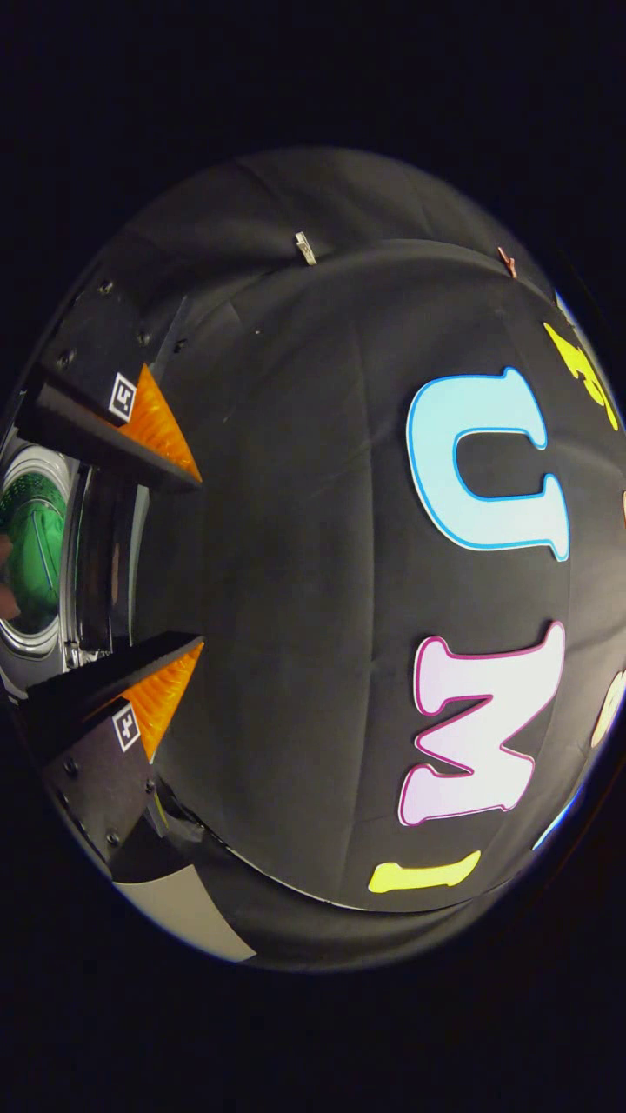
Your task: Put the clothes into the washing machine and then close the washing machine lid.
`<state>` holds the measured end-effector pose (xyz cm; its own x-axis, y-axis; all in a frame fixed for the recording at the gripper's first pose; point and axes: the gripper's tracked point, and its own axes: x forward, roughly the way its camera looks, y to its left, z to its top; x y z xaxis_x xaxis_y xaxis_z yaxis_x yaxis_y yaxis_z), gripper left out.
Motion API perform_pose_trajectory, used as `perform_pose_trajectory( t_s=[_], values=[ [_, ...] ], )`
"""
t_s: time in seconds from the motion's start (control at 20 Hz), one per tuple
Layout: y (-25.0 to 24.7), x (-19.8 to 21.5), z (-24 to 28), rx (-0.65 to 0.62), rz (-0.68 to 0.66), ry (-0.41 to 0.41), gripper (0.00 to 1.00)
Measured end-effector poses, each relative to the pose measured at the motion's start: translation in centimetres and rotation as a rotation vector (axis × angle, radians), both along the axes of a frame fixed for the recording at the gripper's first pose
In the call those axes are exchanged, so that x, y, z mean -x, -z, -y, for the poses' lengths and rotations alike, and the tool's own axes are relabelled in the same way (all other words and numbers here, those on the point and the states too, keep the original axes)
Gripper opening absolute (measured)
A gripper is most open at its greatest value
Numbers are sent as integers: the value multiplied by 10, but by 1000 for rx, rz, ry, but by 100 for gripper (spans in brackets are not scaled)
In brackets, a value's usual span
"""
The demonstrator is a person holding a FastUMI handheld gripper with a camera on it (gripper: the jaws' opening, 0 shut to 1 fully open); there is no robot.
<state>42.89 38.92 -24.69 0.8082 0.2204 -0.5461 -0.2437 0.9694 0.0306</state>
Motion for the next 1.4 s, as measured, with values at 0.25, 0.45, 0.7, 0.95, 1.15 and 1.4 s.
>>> perform_pose_trajectory(
  t_s=[0.25, 0.45, 0.7, 0.95, 1.15, 1.4],
  values=[
    [-5, 19, 4, -6, 51, 1, 100],
    [-8, 39, 8, -9, 79, 2, 100],
    [-8, 67, 13, -13, 123, 3, 100],
    [-5, 92, 16, -24, 149, -21, 100],
    [5, 117, 20, -42, 124, -36, 100],
    [35, 167, 24, -43, 54, -98, 100]
  ],
)
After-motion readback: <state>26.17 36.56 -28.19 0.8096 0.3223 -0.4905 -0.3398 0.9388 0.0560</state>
